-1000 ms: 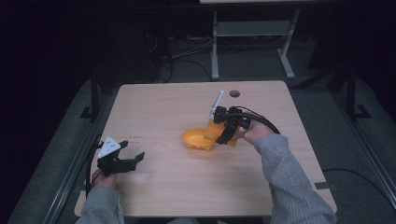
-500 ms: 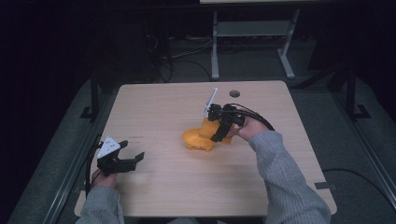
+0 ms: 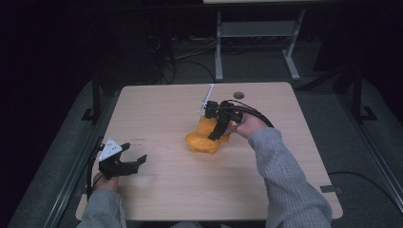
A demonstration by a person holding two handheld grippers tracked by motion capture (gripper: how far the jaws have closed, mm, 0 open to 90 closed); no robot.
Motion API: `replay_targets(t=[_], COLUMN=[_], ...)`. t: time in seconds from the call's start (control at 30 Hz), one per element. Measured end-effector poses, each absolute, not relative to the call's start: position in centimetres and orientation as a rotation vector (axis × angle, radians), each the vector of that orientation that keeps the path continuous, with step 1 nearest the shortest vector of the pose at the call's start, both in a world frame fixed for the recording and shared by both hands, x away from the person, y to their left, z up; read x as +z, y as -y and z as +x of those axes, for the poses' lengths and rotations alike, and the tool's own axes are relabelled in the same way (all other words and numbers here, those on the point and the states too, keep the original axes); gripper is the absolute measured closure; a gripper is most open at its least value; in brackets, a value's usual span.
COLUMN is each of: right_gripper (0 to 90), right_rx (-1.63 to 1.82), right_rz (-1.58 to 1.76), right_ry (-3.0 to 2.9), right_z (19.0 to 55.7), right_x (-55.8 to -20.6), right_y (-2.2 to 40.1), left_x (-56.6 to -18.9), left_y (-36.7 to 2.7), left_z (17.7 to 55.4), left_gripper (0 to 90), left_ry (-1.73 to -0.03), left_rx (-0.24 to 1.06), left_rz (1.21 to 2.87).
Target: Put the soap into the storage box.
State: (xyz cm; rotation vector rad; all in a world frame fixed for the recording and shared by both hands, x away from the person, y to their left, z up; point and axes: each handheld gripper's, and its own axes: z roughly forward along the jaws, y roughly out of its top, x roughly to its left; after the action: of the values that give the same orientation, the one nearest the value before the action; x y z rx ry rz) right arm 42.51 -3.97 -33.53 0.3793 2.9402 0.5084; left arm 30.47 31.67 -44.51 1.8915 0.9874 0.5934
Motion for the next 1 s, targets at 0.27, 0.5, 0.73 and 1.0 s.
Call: replay_targets(t=[0.27, 0.5, 0.73, 1.0], right_gripper=[21.3, 21.3, 21.3, 21.3], right_rx=[0.513, 0.509, 0.511, 0.52], right_rz=[0.37, 0.36, 0.356, 0.359], right_ry=[-2.94, -2.949, -2.954, -2.959], right_z=[42.8, 43.0, 43.0, 43.3], right_x=[-33.2, -33.4, -33.7, -34.1], right_y=[3.5, 3.1, 2.8, 2.5], left_x=[-44.5, -44.5, -44.5, -44.6], left_y=[-31.8, -31.8, -31.7, -31.7], left_z=[30.5, 30.5, 30.5, 30.5], left_gripper=[13.8, 13.8, 13.8, 13.8], left_ry=[-0.986, -0.985, -0.989, -0.988], left_rx=[0.595, 0.594, 0.59, 0.591], left_rz=[1.895, 1.894, 1.889, 1.891])
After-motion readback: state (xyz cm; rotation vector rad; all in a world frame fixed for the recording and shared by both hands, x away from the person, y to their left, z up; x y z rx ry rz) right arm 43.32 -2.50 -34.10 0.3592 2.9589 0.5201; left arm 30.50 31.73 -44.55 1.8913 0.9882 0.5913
